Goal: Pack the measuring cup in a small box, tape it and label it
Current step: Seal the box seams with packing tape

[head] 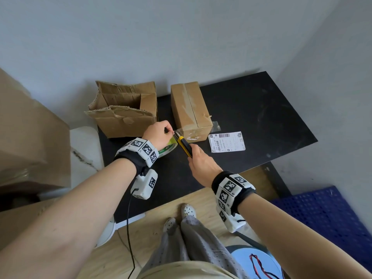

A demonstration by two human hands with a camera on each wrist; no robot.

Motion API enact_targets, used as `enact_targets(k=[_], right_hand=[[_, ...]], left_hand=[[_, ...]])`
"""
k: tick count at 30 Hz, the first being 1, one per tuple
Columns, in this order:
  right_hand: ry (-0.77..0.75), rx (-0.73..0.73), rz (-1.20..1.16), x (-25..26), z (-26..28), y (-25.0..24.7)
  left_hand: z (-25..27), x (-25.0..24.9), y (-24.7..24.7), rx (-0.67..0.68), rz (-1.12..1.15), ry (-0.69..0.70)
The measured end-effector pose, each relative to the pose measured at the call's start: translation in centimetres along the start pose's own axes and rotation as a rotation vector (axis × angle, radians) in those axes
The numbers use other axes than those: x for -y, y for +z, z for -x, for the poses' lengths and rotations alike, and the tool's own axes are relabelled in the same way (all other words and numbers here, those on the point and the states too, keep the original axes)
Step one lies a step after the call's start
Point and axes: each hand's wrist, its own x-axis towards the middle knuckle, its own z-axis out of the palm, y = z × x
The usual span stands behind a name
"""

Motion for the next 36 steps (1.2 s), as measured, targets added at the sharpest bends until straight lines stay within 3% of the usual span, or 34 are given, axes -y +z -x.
enact_targets(k=[10,16,21,30,36], right_hand=[[0.063,-0.031,0.131,1.3,-0.4,1.2],[0.063,0.009,0.324,0.9,-0.2,0.8],[0.100,0.042,0.314,-0.8,0.3,1.2],[0.082,0.008,0.461,-4.3,-0.9,3.5],[0.057,0.001,0.454,-5.2,-3.0,4.9]], left_hand=[[0.2,-0.1,0.4,-0.027,0.031,-0.011],[0.0,0.0,0.5,-0.044,-0.032,-0.024],[0.0,0.1,-0.2,-0.070,-0.020,-0.025],[1.8,0.6,-0.3,0.018,0.220,-0.134],[3.4,1.5,-0.4,0.162,0.370,-0.163]])
